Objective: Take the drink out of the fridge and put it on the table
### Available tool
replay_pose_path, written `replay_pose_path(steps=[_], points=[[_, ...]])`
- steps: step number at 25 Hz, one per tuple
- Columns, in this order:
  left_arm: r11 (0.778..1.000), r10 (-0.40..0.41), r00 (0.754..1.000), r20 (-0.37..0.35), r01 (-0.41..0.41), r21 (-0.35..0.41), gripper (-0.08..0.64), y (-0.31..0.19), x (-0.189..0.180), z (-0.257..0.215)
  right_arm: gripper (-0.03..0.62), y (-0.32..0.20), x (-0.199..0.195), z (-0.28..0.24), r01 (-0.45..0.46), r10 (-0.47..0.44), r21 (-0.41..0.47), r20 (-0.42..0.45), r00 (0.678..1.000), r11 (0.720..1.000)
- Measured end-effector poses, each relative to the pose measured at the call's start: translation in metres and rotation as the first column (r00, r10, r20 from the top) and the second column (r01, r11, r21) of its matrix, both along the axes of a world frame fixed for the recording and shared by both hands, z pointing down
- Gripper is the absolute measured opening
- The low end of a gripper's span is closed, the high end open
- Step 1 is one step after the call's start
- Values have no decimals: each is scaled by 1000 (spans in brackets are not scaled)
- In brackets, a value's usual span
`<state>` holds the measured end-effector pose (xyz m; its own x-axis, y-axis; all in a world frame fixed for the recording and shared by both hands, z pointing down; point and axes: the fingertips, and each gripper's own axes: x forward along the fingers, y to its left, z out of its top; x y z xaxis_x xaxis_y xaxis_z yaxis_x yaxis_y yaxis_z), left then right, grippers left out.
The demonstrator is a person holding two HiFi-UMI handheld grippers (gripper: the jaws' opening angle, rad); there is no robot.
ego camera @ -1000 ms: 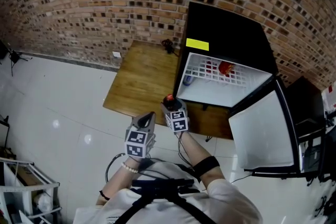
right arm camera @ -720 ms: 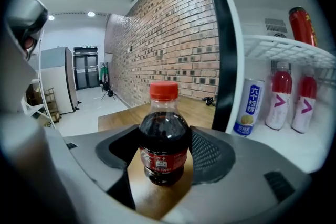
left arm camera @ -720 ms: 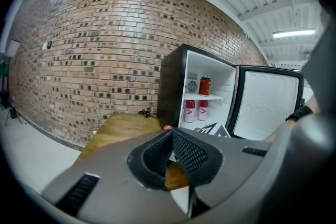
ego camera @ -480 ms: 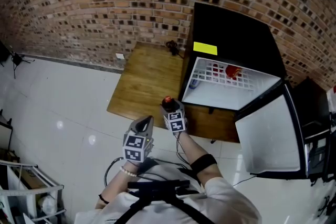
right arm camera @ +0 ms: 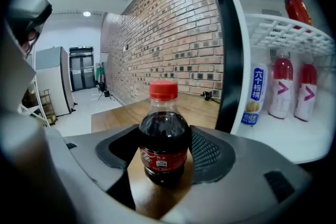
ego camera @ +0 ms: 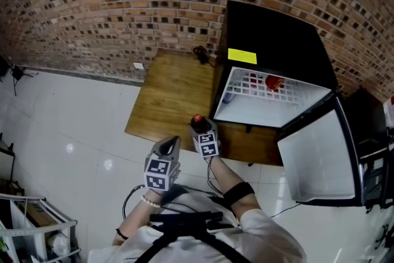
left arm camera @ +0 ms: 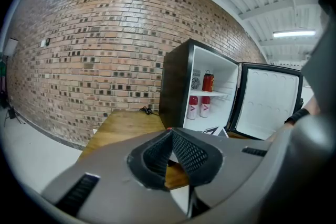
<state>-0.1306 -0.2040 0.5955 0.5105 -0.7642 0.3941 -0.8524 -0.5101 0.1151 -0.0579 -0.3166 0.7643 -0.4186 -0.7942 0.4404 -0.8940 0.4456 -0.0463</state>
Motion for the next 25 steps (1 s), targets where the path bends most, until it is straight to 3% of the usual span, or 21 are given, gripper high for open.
replay_pose_path(steps=[12, 16, 25], points=[[1000, 5, 1000, 3, -5, -13, 0, 0, -2, 6, 327, 3, -1, 3, 8, -8, 18, 7, 1000, 1000], [1000, 9, 1000, 1, -9, -3, 0, 0, 2, 1, 358, 8, 1, 6, 30, -30, -20, 15, 999, 999], [1000, 23, 999, -34, -23, 4, 0, 5, 37, -24, 373, 48, 52, -43, 47, -45, -26, 77, 996, 999]])
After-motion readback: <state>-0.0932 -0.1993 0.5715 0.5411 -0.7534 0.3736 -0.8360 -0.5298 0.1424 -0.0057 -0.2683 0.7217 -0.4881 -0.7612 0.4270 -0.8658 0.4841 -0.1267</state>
